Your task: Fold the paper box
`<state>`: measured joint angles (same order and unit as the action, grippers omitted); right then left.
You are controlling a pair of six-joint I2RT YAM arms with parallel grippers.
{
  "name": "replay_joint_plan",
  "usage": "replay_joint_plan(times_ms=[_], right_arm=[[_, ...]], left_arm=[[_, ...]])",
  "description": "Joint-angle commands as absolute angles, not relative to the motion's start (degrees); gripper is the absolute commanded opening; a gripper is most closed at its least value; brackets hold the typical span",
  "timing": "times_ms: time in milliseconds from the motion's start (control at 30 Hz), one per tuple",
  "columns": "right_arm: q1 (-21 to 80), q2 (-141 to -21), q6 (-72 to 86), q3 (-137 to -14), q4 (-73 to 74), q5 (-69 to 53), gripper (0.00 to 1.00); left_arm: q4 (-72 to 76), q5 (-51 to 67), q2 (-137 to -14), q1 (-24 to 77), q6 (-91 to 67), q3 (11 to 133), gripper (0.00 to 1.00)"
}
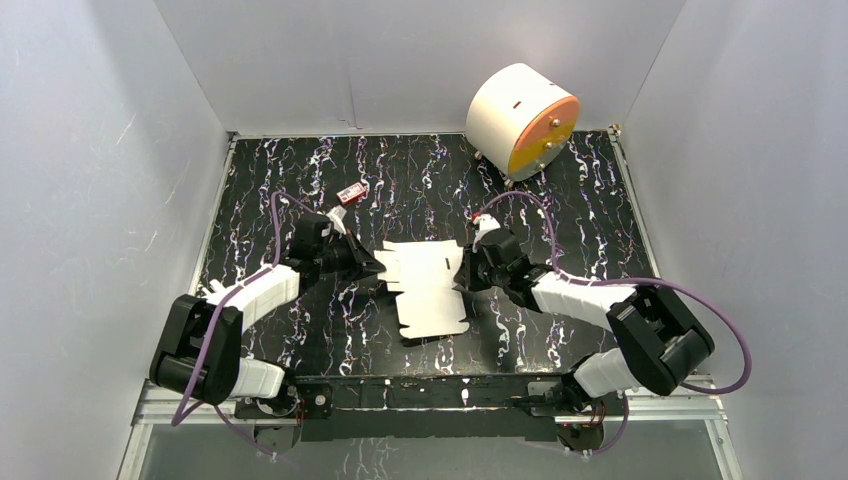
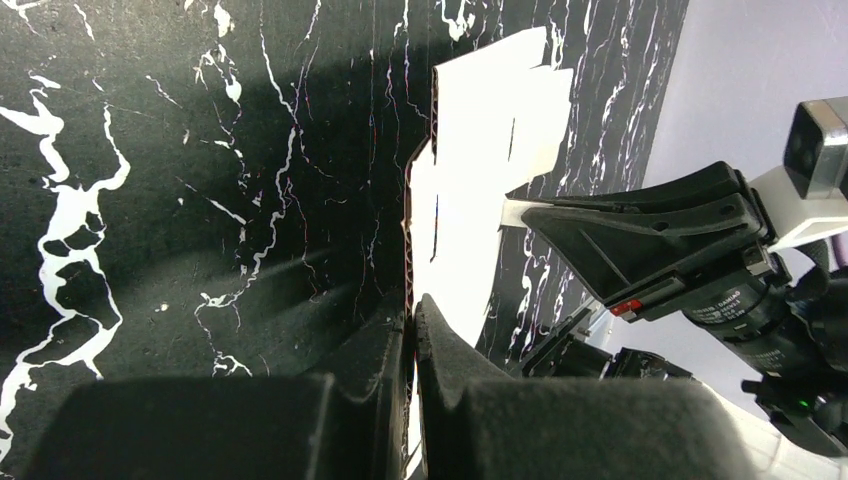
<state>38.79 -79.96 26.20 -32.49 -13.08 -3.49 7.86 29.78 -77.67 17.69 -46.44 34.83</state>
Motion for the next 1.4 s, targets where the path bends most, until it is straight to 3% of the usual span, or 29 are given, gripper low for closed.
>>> replay_joint_plan(times_ms=[0,333,600,1033,1300,1367], right_arm=[[41.7,-80.9,22.6,-38.2,-6.2,5.1,0.17],[48.3,-86.0,21.4,-45.3,3.2,16.3,0.18],[48.2,-83.5,19.7,-44.0,0.6,14.5,0.22],[38.1,-76.0,7.4,-45.8,1.7,-9.7,0.51],[28.5,-78.4,0.5,-49.6,0.6,-28.8,0.76],[27.0,-80.1,0.2,-50.8,0.6,-31.9,0.78]], left_arm=[[5.8,27.5,-77.3,19.3,-46.0,37.2,0.00],[4.6,23.6,-80.0,20.8,-45.8,37.4,0.01],[0.8,21.5,-80.3,20.8,-43.3,39.5,0.01],[-8.7,23.9,-82.8,20.8,-32.5,46.8,0.00],[-13.7,26.5,-83.6,20.9,-23.7,51.8,0.00],[-14.5,27.0,-84.0,20.8,-21.7,52.7,0.00]])
